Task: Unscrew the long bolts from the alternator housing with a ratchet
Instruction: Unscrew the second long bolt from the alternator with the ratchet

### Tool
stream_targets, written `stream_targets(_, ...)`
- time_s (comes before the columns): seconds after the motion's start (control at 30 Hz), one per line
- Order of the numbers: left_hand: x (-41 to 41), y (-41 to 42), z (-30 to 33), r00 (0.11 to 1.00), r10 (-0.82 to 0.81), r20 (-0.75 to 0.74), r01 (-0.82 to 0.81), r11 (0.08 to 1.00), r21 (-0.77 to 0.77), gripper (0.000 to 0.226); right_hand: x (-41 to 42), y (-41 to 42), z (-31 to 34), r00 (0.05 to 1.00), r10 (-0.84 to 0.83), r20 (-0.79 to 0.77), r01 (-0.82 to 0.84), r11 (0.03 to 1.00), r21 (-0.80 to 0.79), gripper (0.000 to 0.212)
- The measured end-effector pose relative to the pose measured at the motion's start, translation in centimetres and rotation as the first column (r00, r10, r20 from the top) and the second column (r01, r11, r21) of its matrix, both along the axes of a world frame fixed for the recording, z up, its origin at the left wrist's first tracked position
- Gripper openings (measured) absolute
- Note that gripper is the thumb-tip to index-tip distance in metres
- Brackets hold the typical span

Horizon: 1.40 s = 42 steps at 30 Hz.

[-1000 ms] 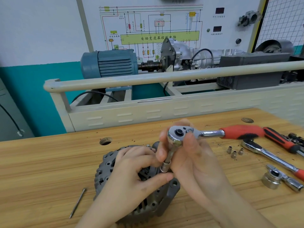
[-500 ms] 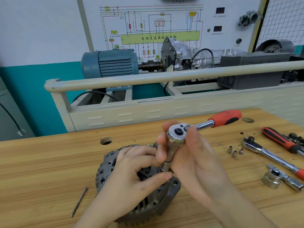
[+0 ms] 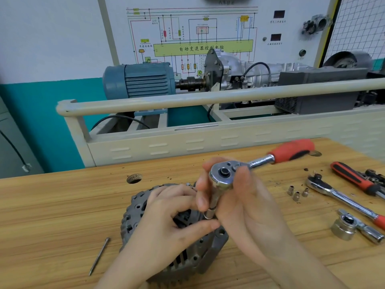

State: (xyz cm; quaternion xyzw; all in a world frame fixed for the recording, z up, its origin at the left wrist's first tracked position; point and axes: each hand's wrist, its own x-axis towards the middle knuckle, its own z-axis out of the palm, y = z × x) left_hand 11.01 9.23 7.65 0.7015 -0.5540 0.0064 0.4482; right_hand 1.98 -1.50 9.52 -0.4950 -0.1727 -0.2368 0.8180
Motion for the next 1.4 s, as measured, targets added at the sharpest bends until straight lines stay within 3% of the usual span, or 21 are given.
stream_targets(0.1,0.17,0.08,0.09,0.998,-0.057,0.039,0.056,0.998,0.03,0.03,-0.02,0.12,0.06,1.0,0.015,-0.02,-0.014,1.0,0.005,0.041)
stream_targets(0.27,-0.02,-0.04,0.18,0.997,-0.034,0.067,0.036,0.999,-0.034,0.003,-0.04,0.1,0.05,0.999,0.02,-0.025,-0.019,1.0,0.014,0.04)
stream_targets(0.47,-0.17,-0.07,0.1,0.999,0.004,0.051,-0.003,1.0,-0.028,0.006,-0.15,0.06,0.01,1.0,-0.007,0.001,0.007,1.0,0.013,0.037)
stream_targets(0.6,-0.13,-0.01,0.1,0.999,0.005,0.032,-0.006,1.0,0.001,0.022,-0.2,0.04,0.03,1.0,-0.003,0.007,0.003,1.0,0.012,0.037)
stream_targets(0.73,-0.15,0.11,0.29,0.999,-0.014,0.033,0.014,1.0,0.011,0.01,-0.06,0.13,0.17,1.0,-0.008,-0.004,0.008,1.0,0.001,0.037)
stream_targets(0.97,-0.21,-0.02,0.23,0.999,0.005,0.038,-0.004,1.0,-0.008,0.014,-0.12,0.09,0.12,1.0,0.012,-0.011,-0.012,0.999,-0.03,0.037)
stream_targets(1.07,-0.19,-0.08,0.11,0.999,0.027,0.034,-0.028,1.0,0.011,0.027,-0.18,0.1,0.06,1.0,0.002,0.015,-0.001,1.0,-0.027,0.037)
stream_targets(1.2,-0.14,-0.05,0.23,0.999,0.037,0.032,-0.037,0.999,0.011,0.009,-0.06,0.16,0.1,1.0,0.005,0.018,-0.004,0.999,-0.047,0.034)
stream_targets(1.4,0.24,0.01,-0.09,0.999,-0.028,0.039,0.026,0.999,0.041,0.034,-0.06,0.08,0.27,0.999,0.045,-0.021,-0.046,0.998,-0.05,0.039)
